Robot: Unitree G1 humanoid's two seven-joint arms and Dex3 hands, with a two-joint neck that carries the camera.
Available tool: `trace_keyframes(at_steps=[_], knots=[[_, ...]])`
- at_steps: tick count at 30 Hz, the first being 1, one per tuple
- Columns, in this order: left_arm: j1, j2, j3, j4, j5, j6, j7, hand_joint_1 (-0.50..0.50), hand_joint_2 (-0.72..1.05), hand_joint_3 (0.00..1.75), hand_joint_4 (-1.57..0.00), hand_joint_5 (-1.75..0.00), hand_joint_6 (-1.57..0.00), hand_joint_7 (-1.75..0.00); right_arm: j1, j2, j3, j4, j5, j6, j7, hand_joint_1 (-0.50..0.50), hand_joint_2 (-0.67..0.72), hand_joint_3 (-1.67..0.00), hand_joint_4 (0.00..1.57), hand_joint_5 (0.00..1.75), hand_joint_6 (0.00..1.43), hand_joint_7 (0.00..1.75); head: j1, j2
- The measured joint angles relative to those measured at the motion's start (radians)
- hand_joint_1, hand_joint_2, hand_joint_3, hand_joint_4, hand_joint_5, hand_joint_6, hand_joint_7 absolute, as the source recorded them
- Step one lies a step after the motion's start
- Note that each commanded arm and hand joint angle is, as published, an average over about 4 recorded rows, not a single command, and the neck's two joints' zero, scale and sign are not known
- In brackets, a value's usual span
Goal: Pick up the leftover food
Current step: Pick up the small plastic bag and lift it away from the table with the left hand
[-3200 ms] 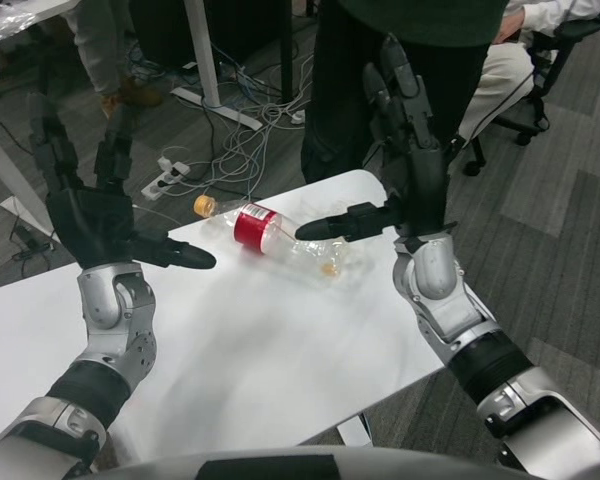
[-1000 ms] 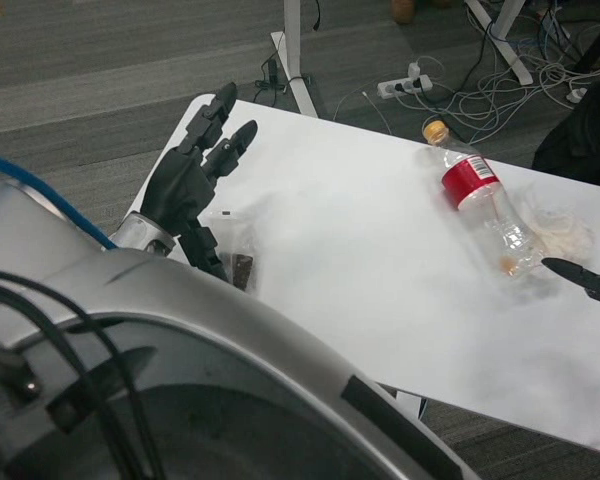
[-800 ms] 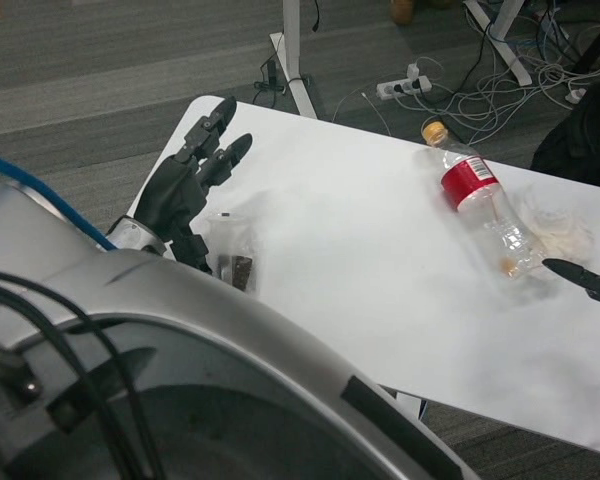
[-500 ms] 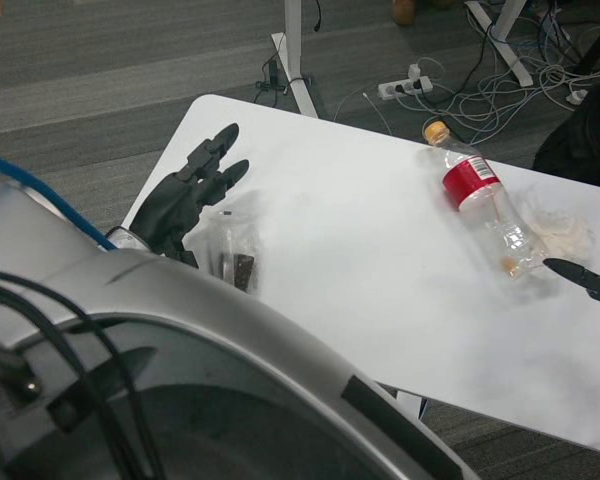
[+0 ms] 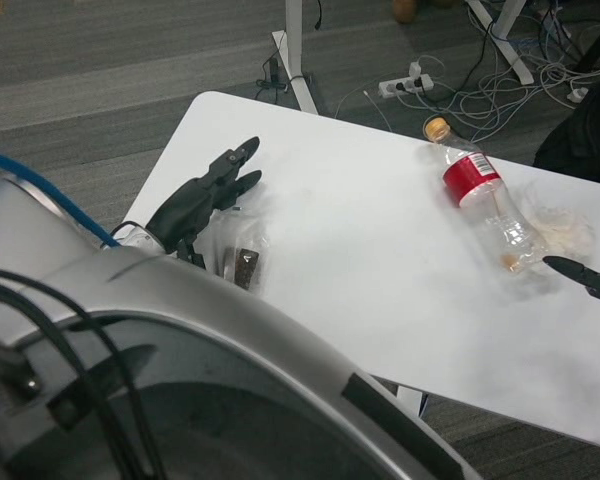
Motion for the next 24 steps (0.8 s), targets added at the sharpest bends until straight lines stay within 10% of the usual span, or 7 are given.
trace_keyframes(at_steps=[24], knots=[[-0.18,0.007,0.08,0.167,0.047,-0.148,0.075,-0.5,-0.55,0.0,-0.15,0.0,0.0,0.0,-0.001,0.002,0.015,-0.001,0.015,0.0,0.0,-0.42,-0.03,-0.08,0.03,0.0,0.0,0.0,0.012,-0.012]])
